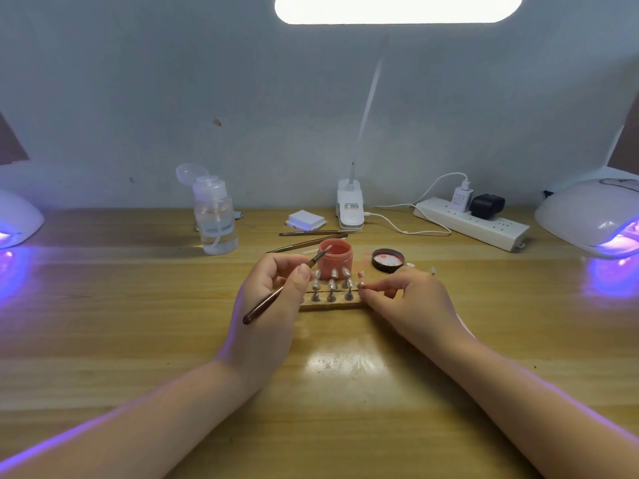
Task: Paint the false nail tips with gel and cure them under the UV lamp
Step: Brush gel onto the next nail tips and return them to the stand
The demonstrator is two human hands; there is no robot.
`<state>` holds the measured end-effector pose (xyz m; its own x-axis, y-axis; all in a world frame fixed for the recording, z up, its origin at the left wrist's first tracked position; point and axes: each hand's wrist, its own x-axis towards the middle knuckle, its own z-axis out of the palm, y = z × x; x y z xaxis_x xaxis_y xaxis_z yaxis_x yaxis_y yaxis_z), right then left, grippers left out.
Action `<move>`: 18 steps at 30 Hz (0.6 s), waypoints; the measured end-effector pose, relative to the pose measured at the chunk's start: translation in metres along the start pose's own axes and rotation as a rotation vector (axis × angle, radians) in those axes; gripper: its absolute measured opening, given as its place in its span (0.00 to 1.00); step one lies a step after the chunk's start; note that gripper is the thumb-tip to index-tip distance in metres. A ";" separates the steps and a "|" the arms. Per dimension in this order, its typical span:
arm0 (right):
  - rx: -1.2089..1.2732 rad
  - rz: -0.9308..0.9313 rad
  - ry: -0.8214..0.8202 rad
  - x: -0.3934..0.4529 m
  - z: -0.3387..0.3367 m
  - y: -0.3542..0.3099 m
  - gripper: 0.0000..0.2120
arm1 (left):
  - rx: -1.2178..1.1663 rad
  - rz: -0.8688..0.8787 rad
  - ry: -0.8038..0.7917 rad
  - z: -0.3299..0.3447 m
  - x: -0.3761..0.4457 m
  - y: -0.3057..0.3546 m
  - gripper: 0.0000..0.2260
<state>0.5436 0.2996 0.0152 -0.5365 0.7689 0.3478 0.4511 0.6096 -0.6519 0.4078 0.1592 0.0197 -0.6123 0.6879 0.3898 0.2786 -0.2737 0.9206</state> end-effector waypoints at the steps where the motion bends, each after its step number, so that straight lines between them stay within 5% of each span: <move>1: -0.015 0.009 -0.009 0.000 -0.001 0.000 0.06 | -0.003 -0.001 -0.002 0.000 0.000 -0.001 0.09; 9: -0.255 -0.100 0.146 -0.013 -0.002 -0.004 0.09 | -0.045 -0.001 -0.028 -0.002 0.000 -0.004 0.09; 18: -0.422 -0.120 -0.004 -0.013 -0.001 -0.005 0.15 | 0.001 0.044 -0.122 0.002 -0.003 -0.002 0.06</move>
<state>0.5487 0.2869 0.0147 -0.6051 0.6877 0.4013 0.6371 0.7204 -0.2739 0.4106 0.1586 0.0165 -0.5052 0.7516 0.4242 0.3042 -0.3048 0.9025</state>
